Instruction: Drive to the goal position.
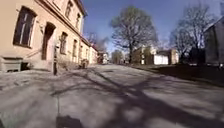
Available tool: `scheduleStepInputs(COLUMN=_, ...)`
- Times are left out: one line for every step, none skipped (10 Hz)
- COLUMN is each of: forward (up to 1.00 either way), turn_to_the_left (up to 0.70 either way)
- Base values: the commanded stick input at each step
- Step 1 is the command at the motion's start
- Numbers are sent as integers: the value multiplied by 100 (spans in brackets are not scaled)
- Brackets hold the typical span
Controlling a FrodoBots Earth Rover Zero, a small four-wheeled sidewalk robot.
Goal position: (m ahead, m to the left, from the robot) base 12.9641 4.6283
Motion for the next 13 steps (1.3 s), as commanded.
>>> scheduleStepInputs(forward=85, turn_to_the_left=0)
scheduleStepInputs(forward=85, turn_to_the_left=0)
scheduleStepInputs(forward=85, turn_to_the_left=0)
scheduleStepInputs(forward=85, turn_to_the_left=0)
scheduleStepInputs(forward=85, turn_to_the_left=0)
scheduleStepInputs(forward=85, turn_to_the_left=0)
scheduleStepInputs(forward=85, turn_to_the_left=0)
scheduleStepInputs(forward=85, turn_to_the_left=0)
scheduleStepInputs(forward=85, turn_to_the_left=0)
scheduleStepInputs(forward=85, turn_to_the_left=0)
scheduleStepInputs(forward=85, turn_to_the_left=0)
scheduleStepInputs(forward=85, turn_to_the_left=0)
scheduleStepInputs(forward=85, turn_to_the_left=0)
